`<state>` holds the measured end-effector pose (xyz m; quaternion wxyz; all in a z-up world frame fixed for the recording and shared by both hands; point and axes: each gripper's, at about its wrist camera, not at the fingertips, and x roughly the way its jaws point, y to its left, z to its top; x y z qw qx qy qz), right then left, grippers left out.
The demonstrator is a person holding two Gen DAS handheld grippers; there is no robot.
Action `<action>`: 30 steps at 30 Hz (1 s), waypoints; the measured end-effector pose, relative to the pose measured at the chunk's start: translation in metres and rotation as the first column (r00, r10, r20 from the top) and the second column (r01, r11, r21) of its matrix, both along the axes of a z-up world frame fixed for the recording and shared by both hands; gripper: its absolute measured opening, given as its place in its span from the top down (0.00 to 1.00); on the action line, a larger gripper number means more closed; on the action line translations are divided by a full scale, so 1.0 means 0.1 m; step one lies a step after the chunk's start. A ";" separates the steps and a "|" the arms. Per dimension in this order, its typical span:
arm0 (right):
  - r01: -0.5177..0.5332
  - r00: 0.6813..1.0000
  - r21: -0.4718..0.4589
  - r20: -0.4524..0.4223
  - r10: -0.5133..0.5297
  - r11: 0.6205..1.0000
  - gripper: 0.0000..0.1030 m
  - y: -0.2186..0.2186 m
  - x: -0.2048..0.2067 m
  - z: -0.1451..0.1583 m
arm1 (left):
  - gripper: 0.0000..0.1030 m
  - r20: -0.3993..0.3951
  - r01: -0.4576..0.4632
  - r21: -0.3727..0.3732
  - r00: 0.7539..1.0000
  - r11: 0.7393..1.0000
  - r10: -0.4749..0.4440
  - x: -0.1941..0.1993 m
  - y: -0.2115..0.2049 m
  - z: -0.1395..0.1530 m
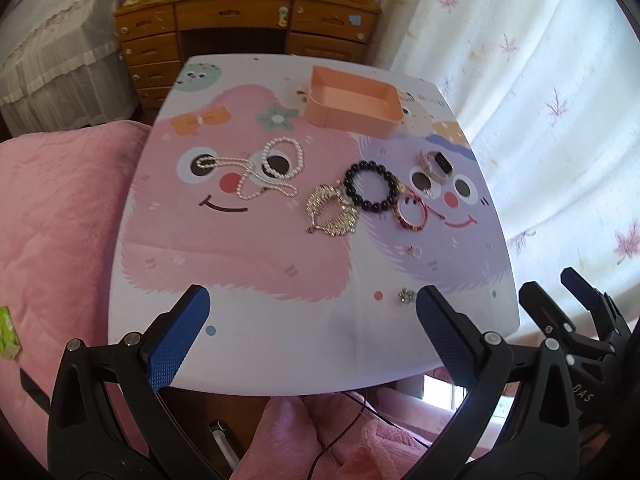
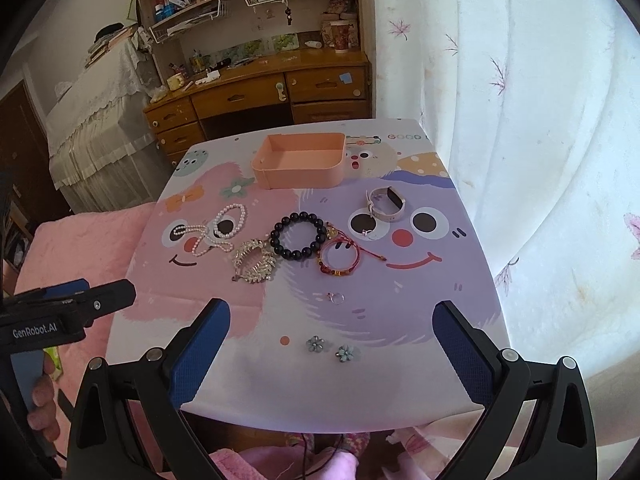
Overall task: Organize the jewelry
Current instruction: 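Grasp a flower earring with the left gripper while the right gripper grasps another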
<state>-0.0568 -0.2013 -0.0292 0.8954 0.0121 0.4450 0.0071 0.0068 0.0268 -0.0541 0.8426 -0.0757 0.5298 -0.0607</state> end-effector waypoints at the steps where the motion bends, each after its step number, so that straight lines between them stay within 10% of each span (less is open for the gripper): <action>1: -0.007 1.000 -0.014 -0.002 0.007 1.000 0.00 0.02 -0.03 -0.06 | 0.01 -0.004 0.020 -0.002 1.000 1.000 -0.020 0.04 -0.10 -0.08; 7: -0.051 0.999 -0.101 -0.018 0.050 0.994 0.01 0.14 -0.23 -0.48 | 0.03 0.016 0.215 -0.021 0.977 0.976 -0.215 0.20 -0.35 -0.35; 15: -0.082 0.997 -0.222 -0.010 0.082 0.972 0.28 0.19 -0.28 -1.21 | 0.09 0.045 0.398 -0.030 0.917 0.917 -0.397 0.41 -1.03 -0.88; 30: -0.284 0.958 -0.156 -0.087 0.273 0.946 0.62 -0.12 0.01 -2.05 | 0.44 -0.029 0.540 0.046 0.842 0.840 -0.539 0.40 -1.71 -1.68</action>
